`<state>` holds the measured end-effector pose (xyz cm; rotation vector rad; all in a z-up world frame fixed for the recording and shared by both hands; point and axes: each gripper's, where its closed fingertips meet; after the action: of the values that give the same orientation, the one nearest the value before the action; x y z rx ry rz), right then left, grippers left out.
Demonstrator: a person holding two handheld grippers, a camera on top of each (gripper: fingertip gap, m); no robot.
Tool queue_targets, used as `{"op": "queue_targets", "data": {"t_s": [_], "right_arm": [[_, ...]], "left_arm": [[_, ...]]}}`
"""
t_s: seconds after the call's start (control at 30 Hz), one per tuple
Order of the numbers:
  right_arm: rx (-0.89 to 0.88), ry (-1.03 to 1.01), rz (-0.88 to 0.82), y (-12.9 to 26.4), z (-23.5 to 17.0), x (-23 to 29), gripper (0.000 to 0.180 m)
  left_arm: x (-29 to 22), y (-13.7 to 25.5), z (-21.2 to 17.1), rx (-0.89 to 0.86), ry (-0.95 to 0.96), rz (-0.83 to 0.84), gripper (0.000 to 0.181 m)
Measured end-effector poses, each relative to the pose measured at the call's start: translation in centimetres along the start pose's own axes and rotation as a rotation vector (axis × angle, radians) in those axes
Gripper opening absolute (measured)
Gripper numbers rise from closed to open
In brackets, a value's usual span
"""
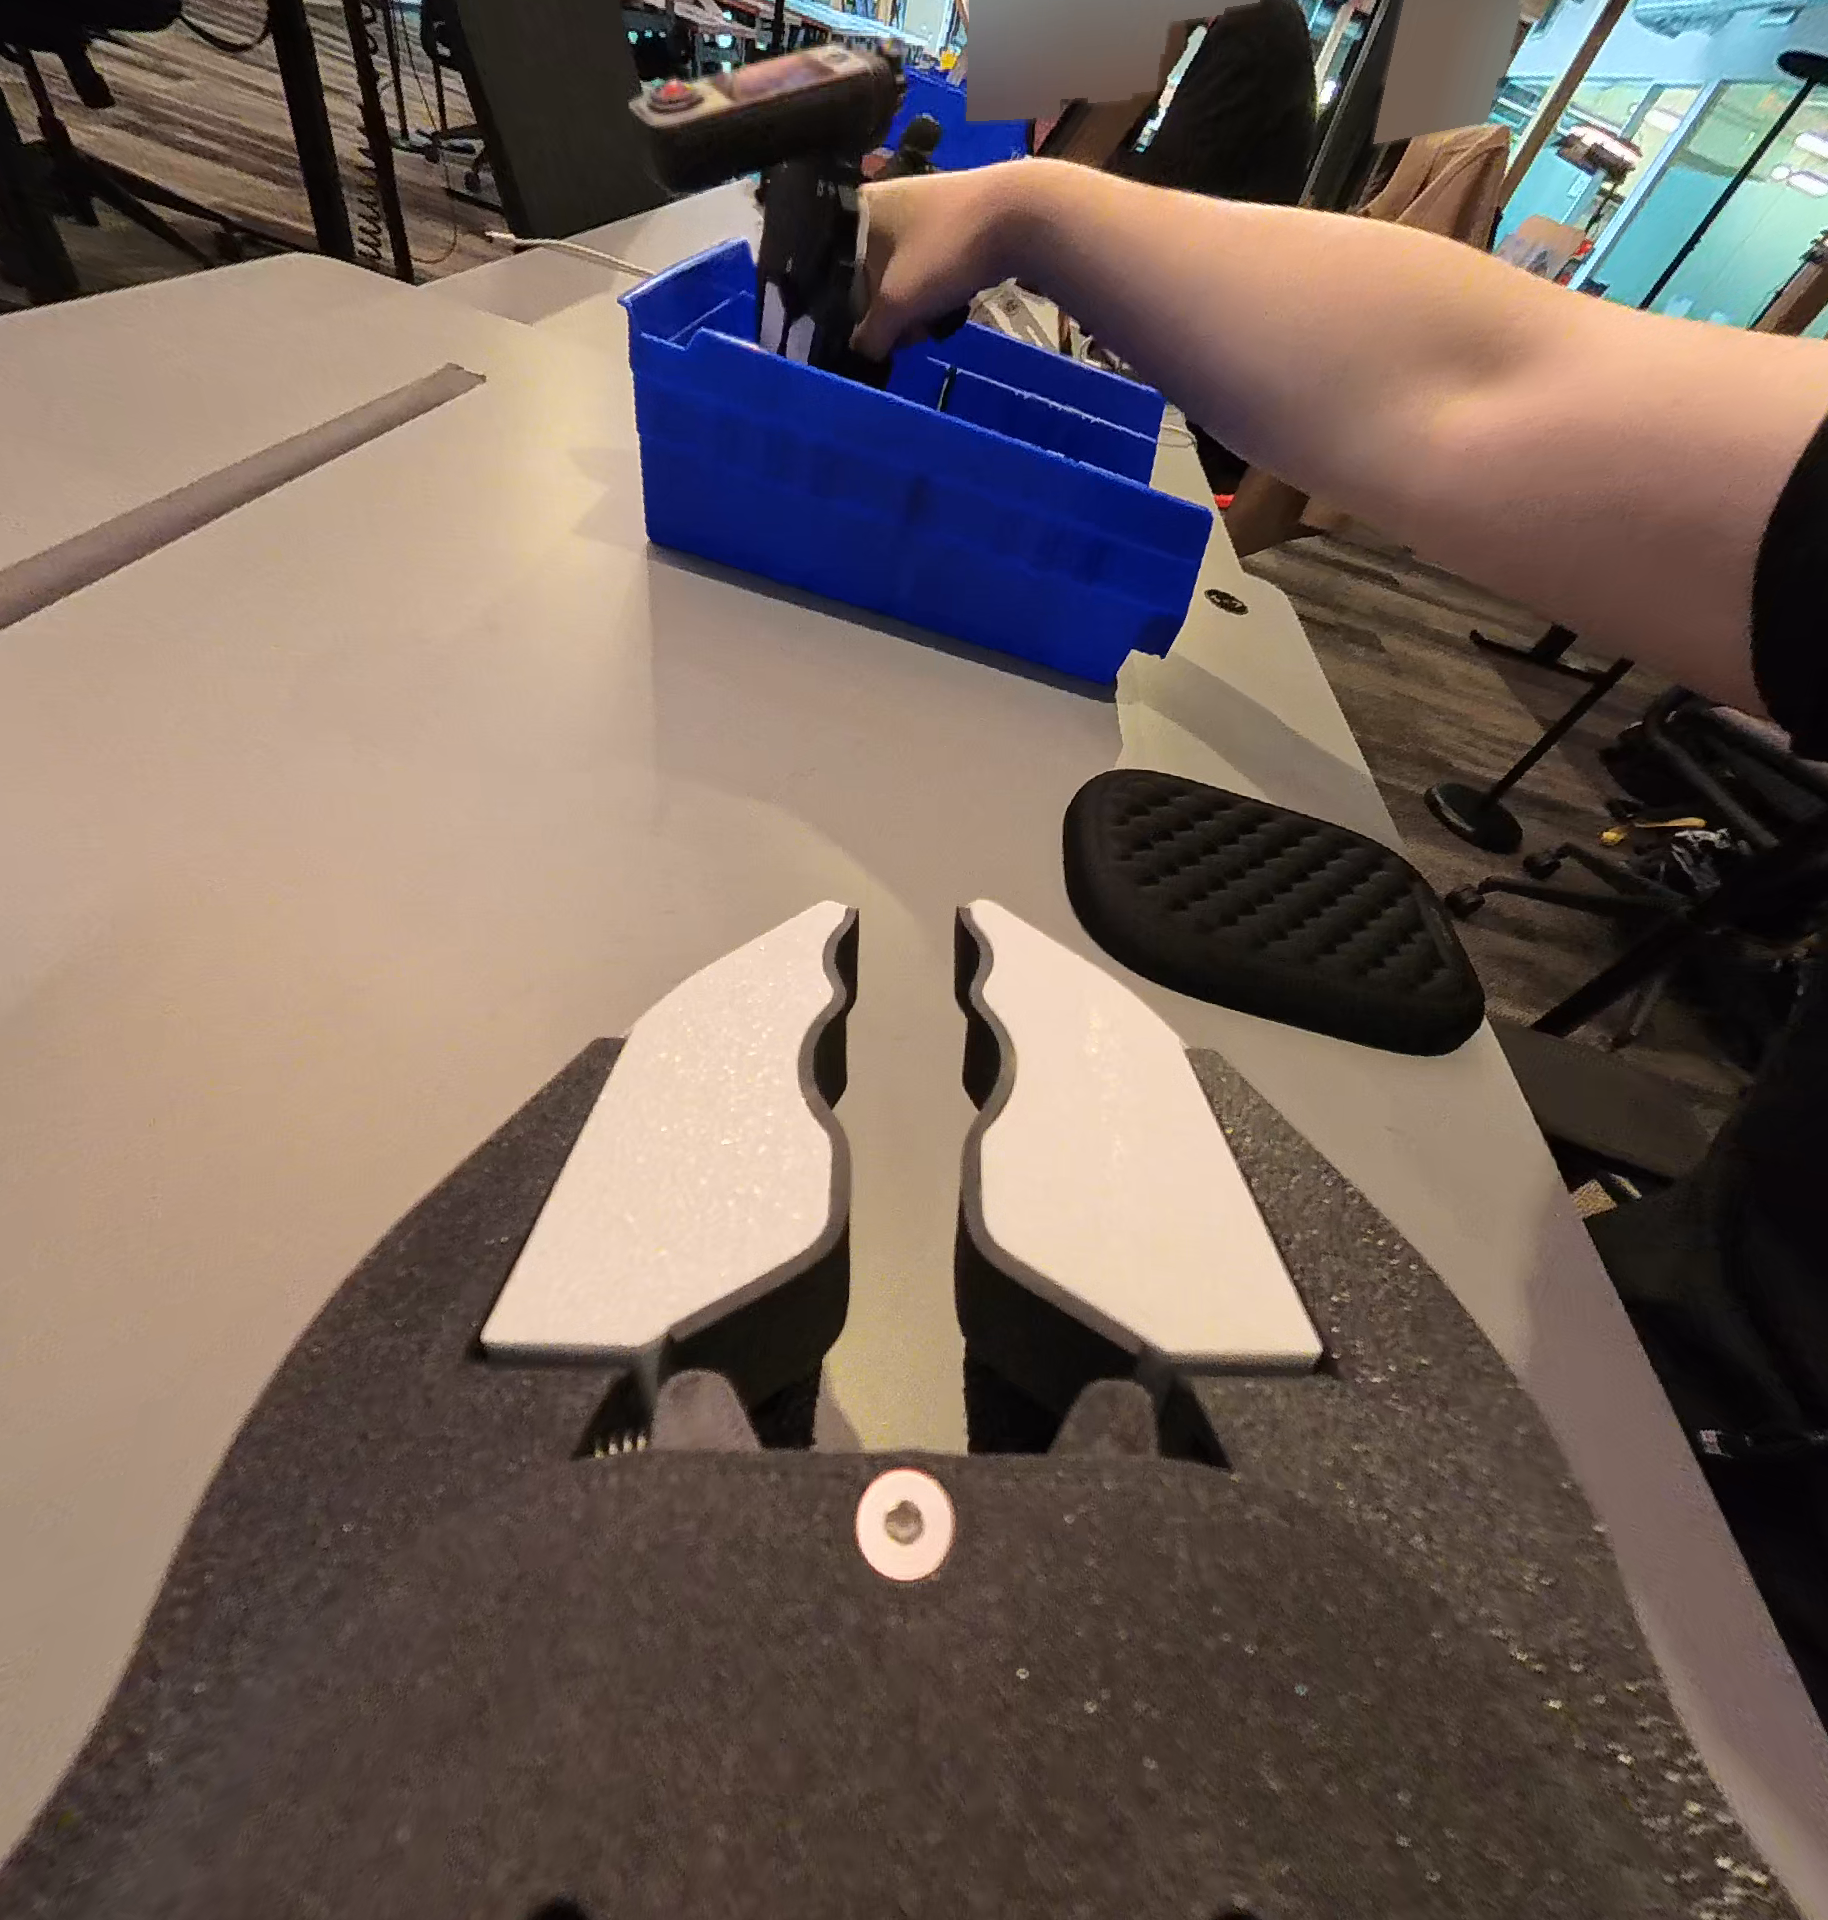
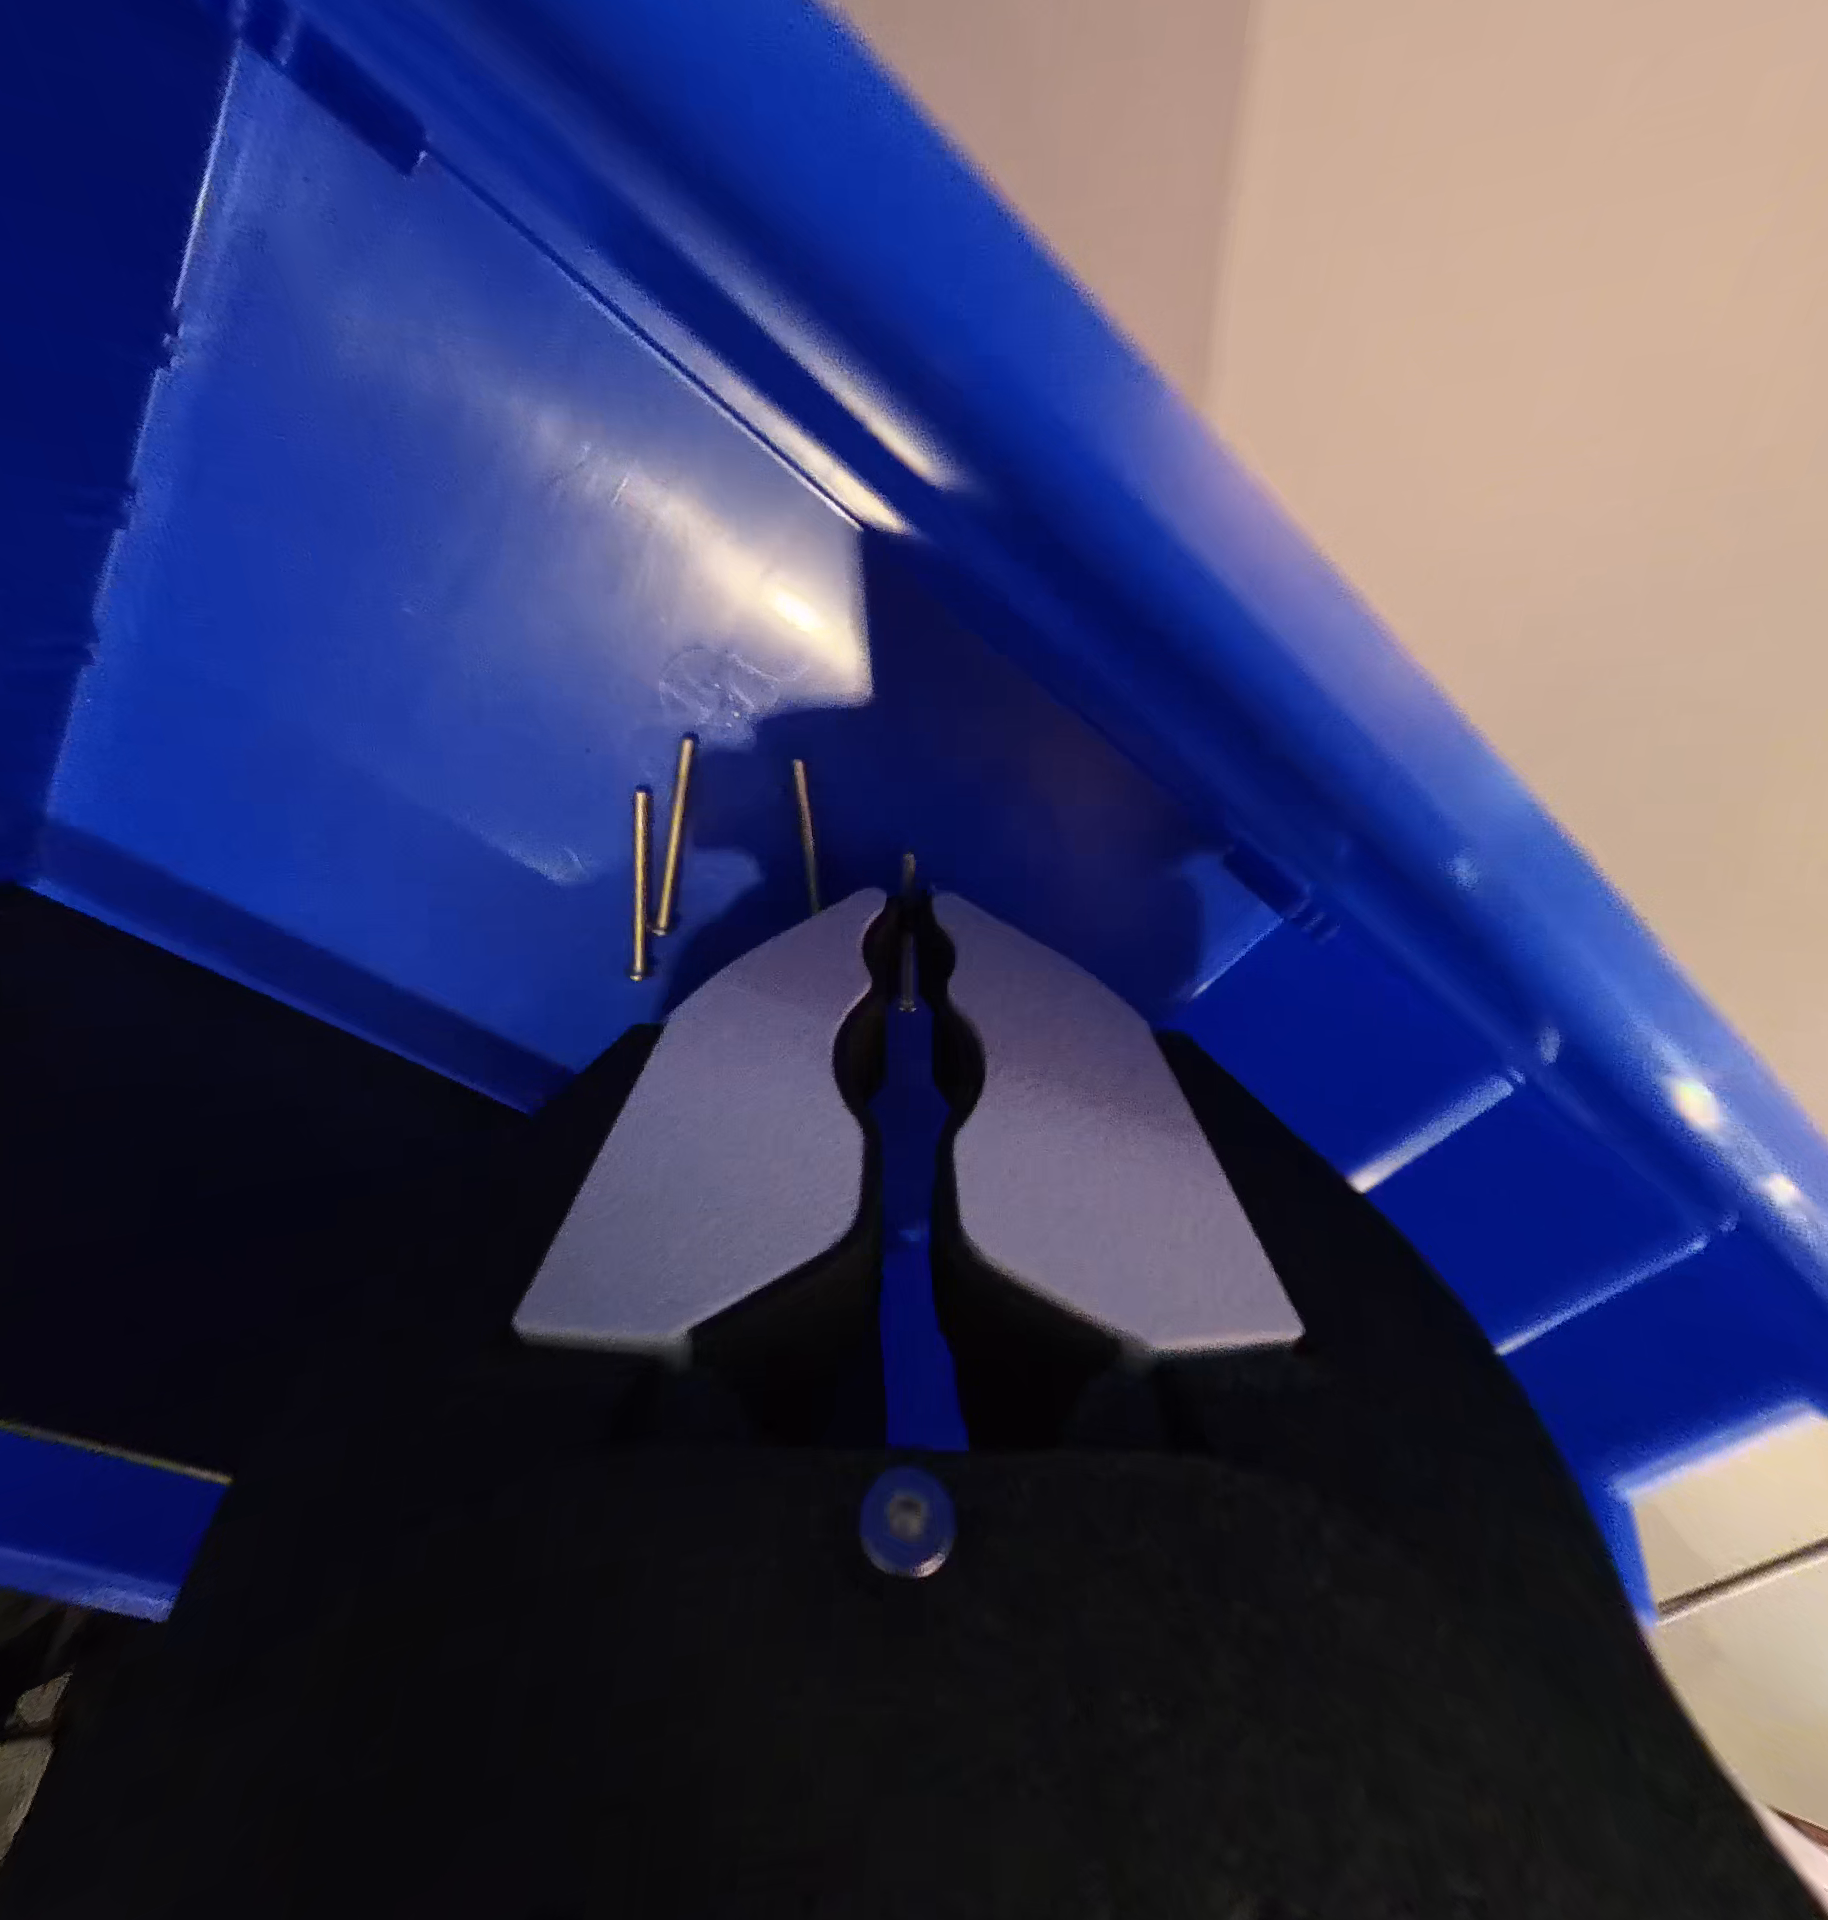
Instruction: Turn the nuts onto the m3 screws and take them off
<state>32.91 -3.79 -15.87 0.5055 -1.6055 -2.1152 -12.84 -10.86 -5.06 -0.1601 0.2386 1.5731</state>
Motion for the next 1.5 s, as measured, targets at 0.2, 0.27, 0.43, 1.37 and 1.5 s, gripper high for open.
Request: {"op": "queue_targets", "data": {"t_s": [0.2, 0.27, 0.43, 1.37, 1.5], "right_arm": [[0.004, -0.002, -0.003, -0.2, 0.0, 0.0, 0.013], [-0.030, 0.006, 0.002, 0.3, 0.5, 0.4, 0.017], [-0.346, 0.054, -0.172, 7.0, 4.0, 0.6, 0.014], [-1.434, 0.374, -0.024, 16.6, 14.3, 36.1, 0.029], [-1.420, 0.310, -0.043, 17.5, 12.1, 34.7, 0.030]], "left_arm": [[0.0, 0.0, -0.1, 0.002, -0.003, 0.000, 0.017], [0.0, 0.0, 0.0, -0.003, -0.001, 0.000, 0.017], [0.0, 0.4, 0.8, -0.039, -0.002, 0.007, 0.017], [2.4, 32.6, 12.6, 0.200, -0.407, 1.177, 0.028], [3.0, 47.6, 9.8, 0.417, -0.193, 1.397, 0.044]]}}
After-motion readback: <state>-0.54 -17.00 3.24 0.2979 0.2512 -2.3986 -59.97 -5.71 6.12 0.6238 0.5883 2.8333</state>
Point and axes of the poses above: each gripper's, where its closed fingertips meet, y back along the fingers, z out of its top, x = y × z across the jaws, and after that the axes turned 13 degrees about -x, right-handed
